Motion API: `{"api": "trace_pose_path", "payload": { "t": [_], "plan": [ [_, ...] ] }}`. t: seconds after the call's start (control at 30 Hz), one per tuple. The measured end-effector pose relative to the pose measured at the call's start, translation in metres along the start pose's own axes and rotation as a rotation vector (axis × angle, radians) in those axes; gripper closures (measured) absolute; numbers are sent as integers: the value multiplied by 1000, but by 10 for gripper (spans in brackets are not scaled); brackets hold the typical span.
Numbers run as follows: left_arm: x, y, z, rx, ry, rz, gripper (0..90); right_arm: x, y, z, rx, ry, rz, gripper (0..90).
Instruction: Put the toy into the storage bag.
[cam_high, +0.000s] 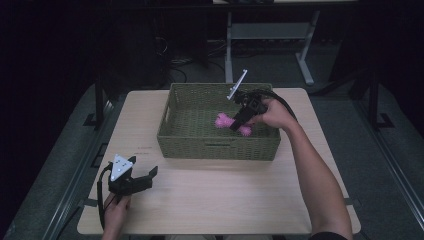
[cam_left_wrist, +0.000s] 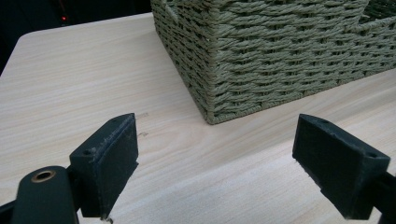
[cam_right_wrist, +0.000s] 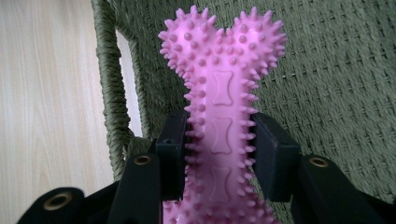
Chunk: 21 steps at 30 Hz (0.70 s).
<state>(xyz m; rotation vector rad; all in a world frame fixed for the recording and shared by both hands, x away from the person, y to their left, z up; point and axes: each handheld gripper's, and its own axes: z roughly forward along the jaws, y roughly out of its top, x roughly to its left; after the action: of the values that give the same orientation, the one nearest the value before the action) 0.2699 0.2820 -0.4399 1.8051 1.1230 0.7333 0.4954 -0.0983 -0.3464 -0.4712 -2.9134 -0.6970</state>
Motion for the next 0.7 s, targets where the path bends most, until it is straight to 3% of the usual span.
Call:
{"api": "trace_pose_path", "payload": {
  "t": [0.7],
  "plan": [
    [0,0,0,-2,-2,3,138,-8,-9,15,7,20,33,579]
  ]
}}
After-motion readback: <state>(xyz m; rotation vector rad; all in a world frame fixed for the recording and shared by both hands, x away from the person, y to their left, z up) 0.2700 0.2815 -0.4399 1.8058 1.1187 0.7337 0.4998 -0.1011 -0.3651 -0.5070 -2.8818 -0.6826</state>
